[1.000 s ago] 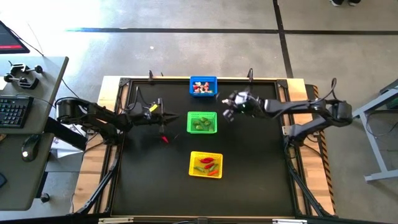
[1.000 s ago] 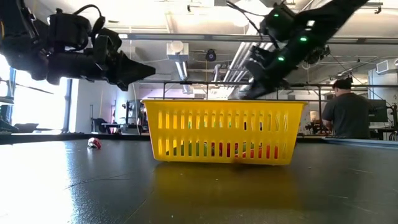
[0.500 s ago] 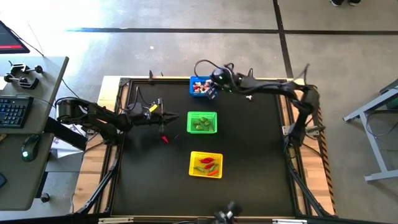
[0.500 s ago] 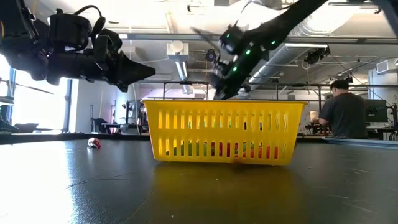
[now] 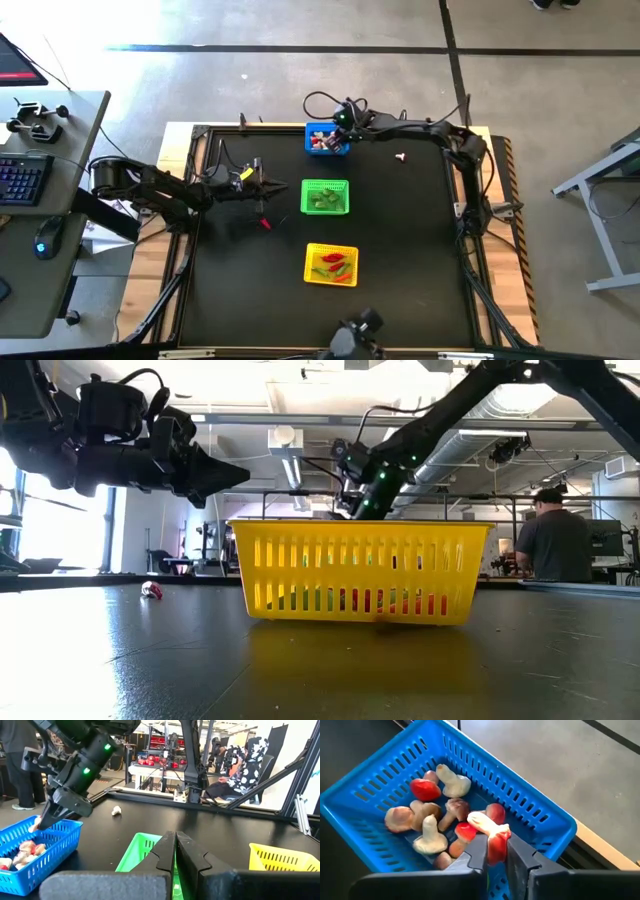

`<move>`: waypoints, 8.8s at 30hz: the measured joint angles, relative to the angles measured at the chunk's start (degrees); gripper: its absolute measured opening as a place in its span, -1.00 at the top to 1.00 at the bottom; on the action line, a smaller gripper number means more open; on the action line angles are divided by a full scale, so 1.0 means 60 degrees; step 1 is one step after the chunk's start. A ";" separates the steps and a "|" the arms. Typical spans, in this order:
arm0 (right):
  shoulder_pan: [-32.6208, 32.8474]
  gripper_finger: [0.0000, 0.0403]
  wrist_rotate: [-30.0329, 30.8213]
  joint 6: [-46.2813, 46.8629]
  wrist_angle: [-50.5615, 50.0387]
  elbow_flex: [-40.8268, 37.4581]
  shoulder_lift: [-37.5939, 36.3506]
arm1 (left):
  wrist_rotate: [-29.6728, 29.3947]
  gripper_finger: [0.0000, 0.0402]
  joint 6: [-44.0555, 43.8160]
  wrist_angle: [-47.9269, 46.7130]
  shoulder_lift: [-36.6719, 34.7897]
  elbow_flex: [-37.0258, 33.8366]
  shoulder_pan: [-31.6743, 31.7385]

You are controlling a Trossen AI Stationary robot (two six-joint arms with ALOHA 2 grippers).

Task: Sort produce into baskets
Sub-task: Put the red mushroom into the blue bin, then put the red chili pepper into the yellow bin, then put the brown mushroom into the blue bin, then return to Home Position

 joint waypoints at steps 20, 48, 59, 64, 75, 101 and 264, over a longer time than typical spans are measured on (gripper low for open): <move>-0.0132 0.36 -0.0790 -0.1063 0.0246 -0.0076 -0.0111 | 0.1033 1.00 0.0080 -0.1837 -0.0287 0.0309 0.0011; 0.1831 1.00 0.0210 -0.0777 0.6376 -0.8001 -0.5878 | -0.1232 0.67 0.3351 -1.7672 -0.0388 0.5887 -0.2443; 0.2378 1.00 0.0574 -0.0843 0.6346 -0.8983 -0.7335 | -0.2487 0.25 0.3843 -1.8258 0.1230 0.5887 -0.2769; 0.2392 1.00 0.0592 -0.1010 0.6267 -0.8983 -0.7335 | -0.2539 0.34 0.3927 -1.8132 0.1520 0.5887 -0.2743; 0.2384 1.00 0.0589 -0.1043 0.6226 -0.8987 -0.7332 | -0.2033 0.95 0.3608 -1.8108 0.1599 0.6193 -0.2743; 0.2384 1.00 0.0573 -0.0769 0.5942 -0.8984 -0.7325 | 0.4702 0.96 -0.0996 -1.3248 0.4130 0.9824 -0.3609; 0.1248 1.00 -0.3516 -0.1699 0.5497 -1.3901 -1.6557 | 0.1253 1.00 -0.0922 -0.4656 -0.7525 -0.1279 0.2976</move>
